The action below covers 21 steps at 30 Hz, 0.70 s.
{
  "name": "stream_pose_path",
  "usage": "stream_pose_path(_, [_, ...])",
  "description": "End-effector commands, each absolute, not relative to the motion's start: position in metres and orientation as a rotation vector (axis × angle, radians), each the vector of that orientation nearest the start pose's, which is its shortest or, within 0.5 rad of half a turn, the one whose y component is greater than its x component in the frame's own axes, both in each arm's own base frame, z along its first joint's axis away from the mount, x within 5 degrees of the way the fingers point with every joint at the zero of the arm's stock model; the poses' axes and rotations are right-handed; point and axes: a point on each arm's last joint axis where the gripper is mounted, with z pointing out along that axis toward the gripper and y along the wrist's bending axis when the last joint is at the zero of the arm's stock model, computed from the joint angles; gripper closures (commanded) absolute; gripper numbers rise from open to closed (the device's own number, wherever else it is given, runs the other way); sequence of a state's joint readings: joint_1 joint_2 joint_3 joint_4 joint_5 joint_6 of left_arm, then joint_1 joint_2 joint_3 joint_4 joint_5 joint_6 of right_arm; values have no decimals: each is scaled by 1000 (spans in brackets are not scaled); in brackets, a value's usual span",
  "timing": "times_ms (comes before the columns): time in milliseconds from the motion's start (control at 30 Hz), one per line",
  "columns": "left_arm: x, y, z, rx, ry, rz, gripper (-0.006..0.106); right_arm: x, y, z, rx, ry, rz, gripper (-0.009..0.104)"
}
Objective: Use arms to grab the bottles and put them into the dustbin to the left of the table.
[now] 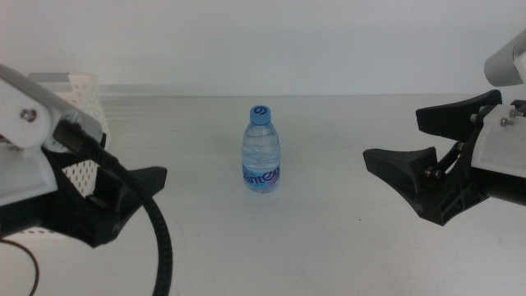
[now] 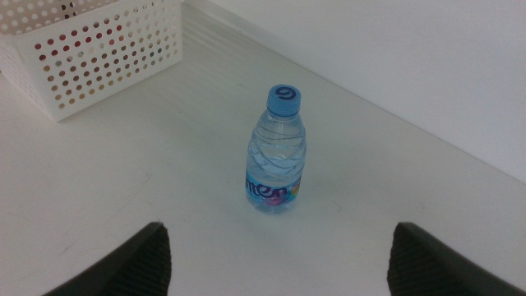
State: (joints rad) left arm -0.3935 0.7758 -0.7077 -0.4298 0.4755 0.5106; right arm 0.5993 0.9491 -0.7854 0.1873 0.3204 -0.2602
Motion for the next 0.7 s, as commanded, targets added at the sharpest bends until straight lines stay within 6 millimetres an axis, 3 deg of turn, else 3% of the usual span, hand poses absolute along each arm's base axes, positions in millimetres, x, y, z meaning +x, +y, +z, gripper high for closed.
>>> stream_pose_path(0, [142, -76, 357, 539, 1784, -377, 10, 163, 118, 359, -671, 1759, 400, 20])
stream_pose_path(400, [149, -75, 370, 441, 1737, -400, 10, 163, 118, 359, -671, 1759, 400, 20])
stream_pose_path(667, [186, -90, 384, 418, 1741, -385, 10, 163, 118, 359, -671, 1759, 400, 20])
